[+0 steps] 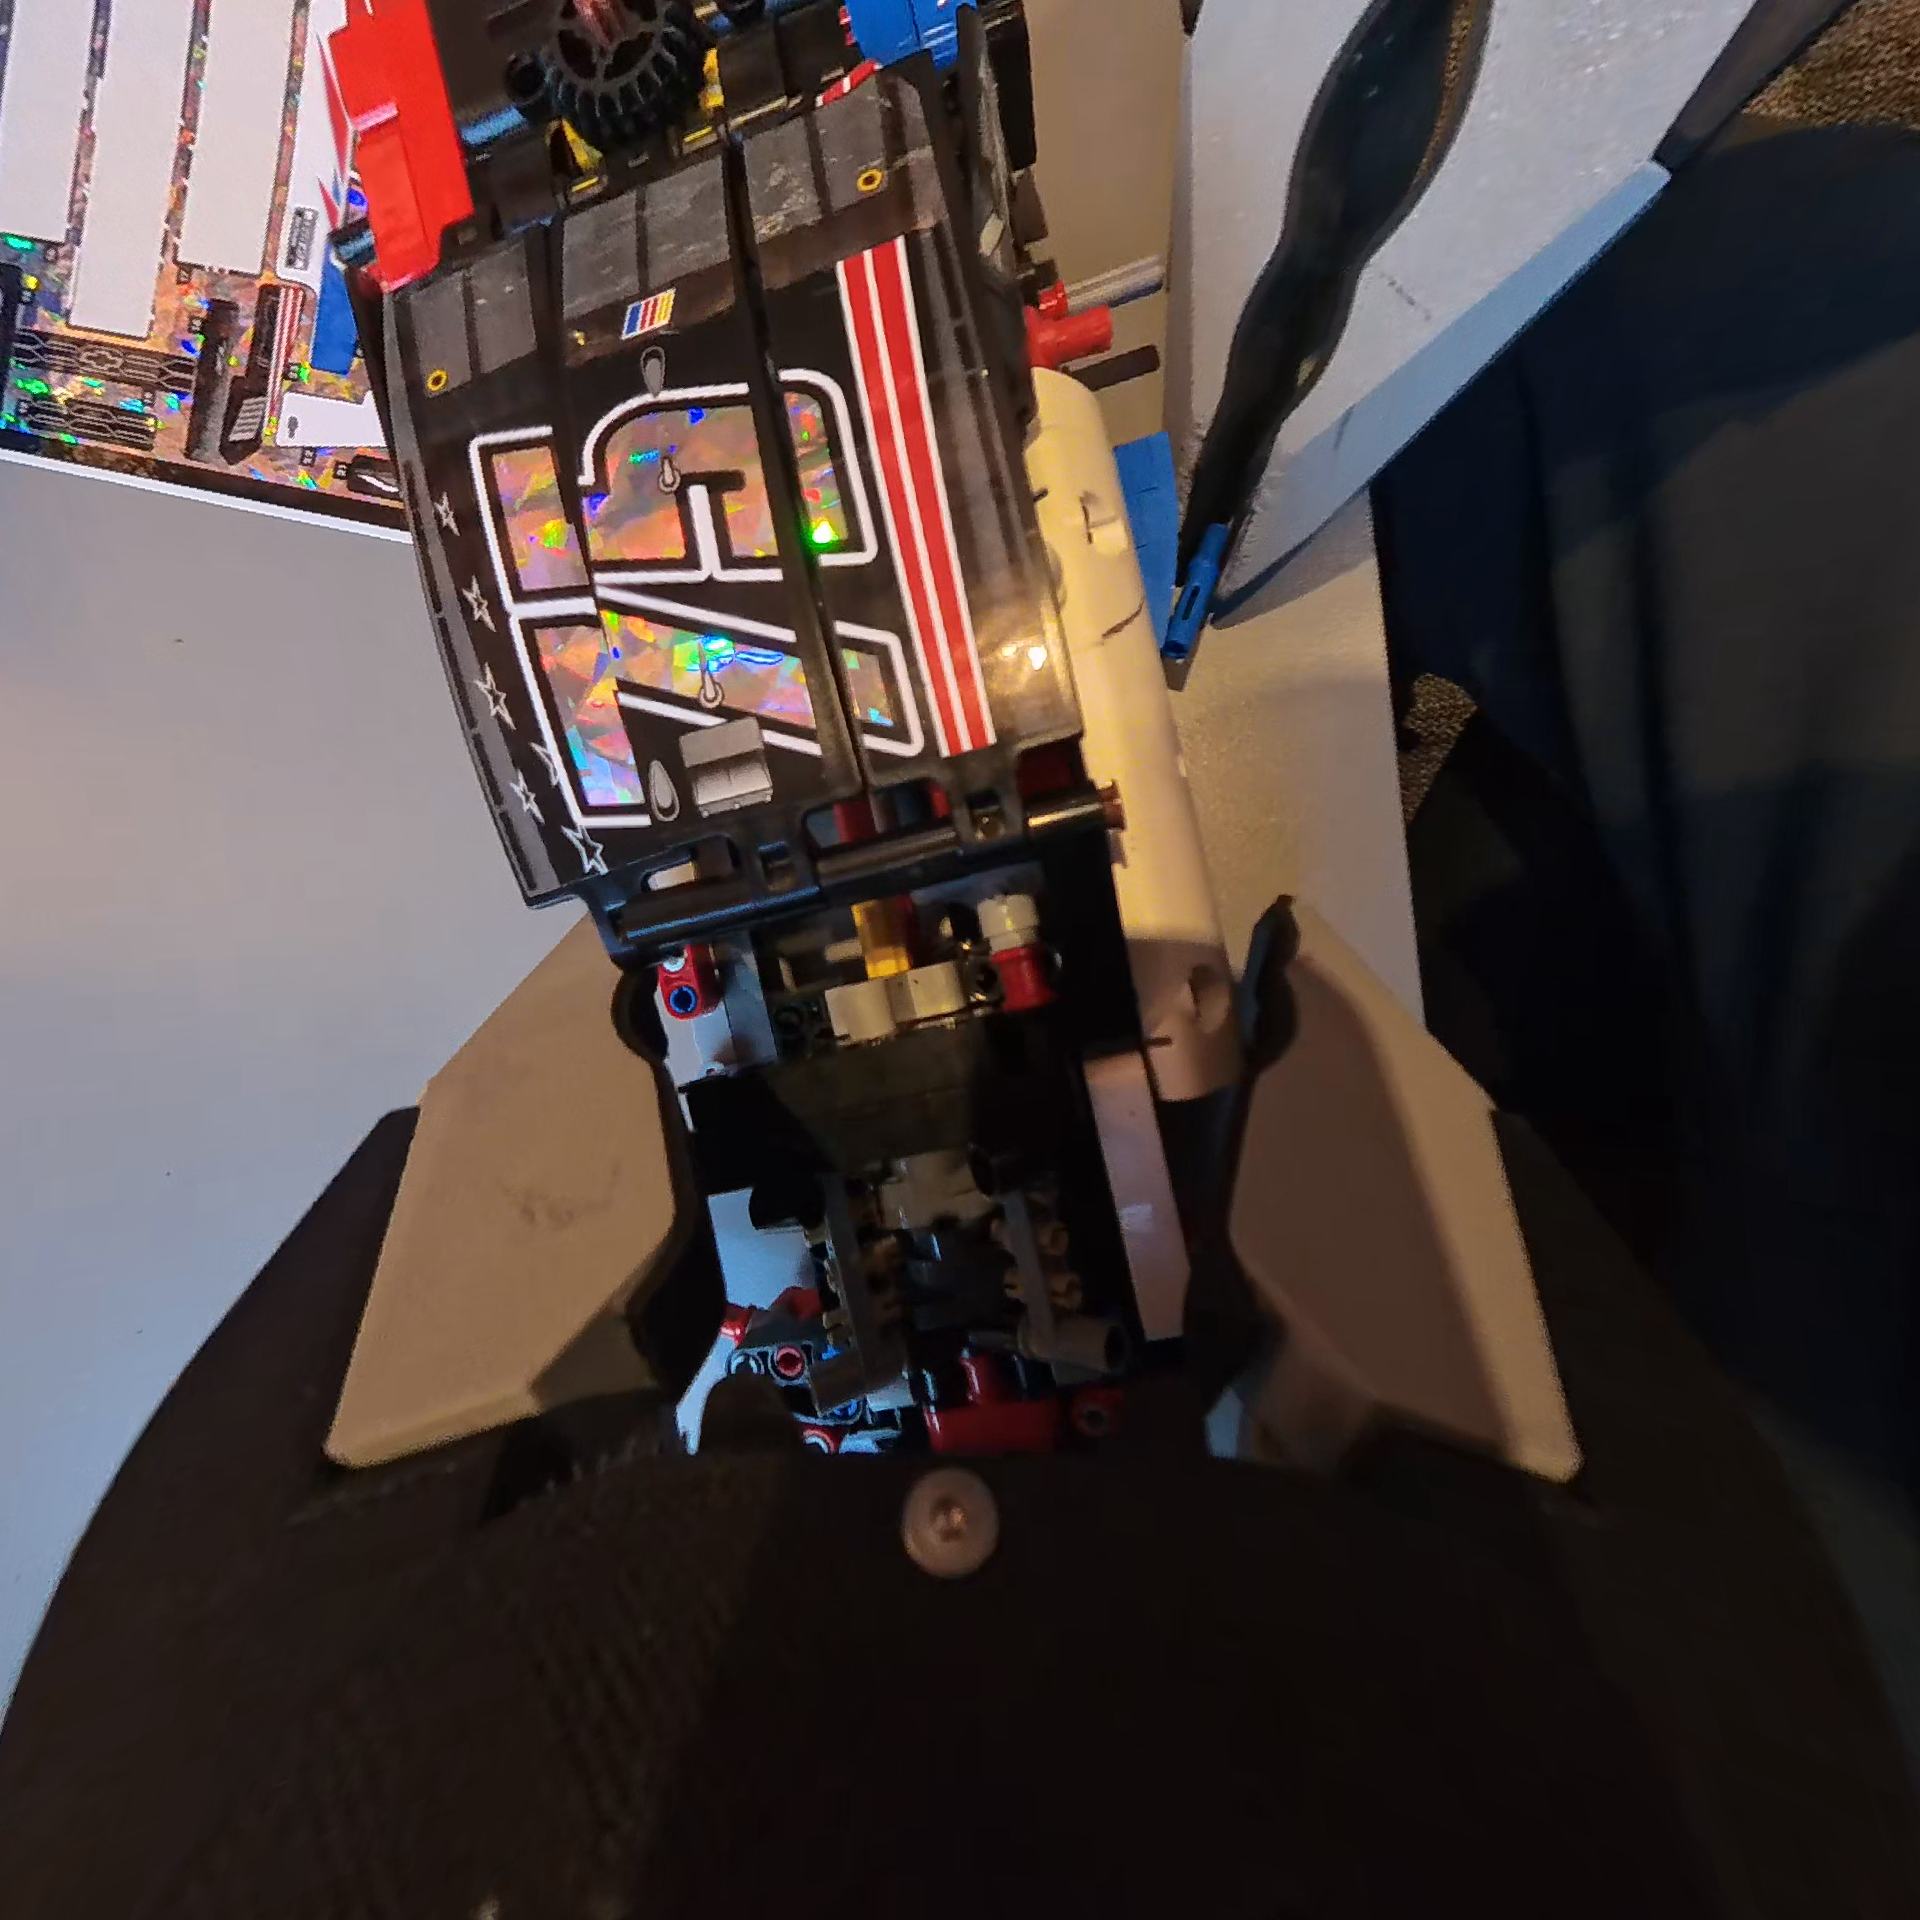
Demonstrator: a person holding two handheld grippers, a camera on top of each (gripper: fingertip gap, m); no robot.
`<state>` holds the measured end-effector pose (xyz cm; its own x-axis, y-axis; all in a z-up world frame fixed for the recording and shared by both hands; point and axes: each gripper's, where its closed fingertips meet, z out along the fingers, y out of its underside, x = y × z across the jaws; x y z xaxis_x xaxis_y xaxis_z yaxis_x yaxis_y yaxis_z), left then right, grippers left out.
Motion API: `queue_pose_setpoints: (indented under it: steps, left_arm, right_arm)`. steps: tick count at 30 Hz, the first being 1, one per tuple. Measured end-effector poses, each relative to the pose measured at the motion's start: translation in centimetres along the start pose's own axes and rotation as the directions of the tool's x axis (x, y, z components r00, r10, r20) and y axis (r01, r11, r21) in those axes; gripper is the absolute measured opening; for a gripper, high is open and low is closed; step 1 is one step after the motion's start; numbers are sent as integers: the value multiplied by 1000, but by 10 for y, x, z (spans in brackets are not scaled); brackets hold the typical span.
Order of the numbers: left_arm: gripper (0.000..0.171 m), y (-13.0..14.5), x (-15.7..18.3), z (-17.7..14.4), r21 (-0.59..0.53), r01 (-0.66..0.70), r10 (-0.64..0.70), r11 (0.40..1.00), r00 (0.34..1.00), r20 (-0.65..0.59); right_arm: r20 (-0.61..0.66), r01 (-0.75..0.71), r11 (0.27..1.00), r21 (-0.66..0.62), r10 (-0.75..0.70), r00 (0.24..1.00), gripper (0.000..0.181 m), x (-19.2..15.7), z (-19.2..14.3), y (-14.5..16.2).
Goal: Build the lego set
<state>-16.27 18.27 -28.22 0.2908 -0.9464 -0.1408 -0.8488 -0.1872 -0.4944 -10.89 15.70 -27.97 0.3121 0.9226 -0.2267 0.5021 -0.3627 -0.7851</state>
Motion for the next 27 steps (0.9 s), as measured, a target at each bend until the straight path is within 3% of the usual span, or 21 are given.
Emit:
queue_pose_setpoints:
  steps: [11, 18, 21, 23, 27]
  left_arm:
    - [113, -4, -1, 1, 46, 29, -31, 999, 999, 29]
    - [115, -4, -19, -27, 105, 17, -40, 994, 975, 220]
    - [104, -8, -21, -54, 171, 0, -53, 985, 951, 306]
    - [87, -10, -19, -73, 195, -48, -28, 980, 929, 369]
    - [77, -17, 14, -90, 249, -148, 49, 957, 929, 366]
  right_arm:
    - [48, -48, 999, 24, 46, 998, 3, -19, -8, 8]
    - [69, -121, 991, 57, 117, 991, 3, -37, -23, 12]
    - [136, -203, 971, 126, 185, 973, 3, -49, -26, 2]
    - [162, -241, 961, 134, 219, 962, 3, -52, -25, -2]
    - [204, -273, 950, 149, 241, 949, 3, -60, -23, -13]
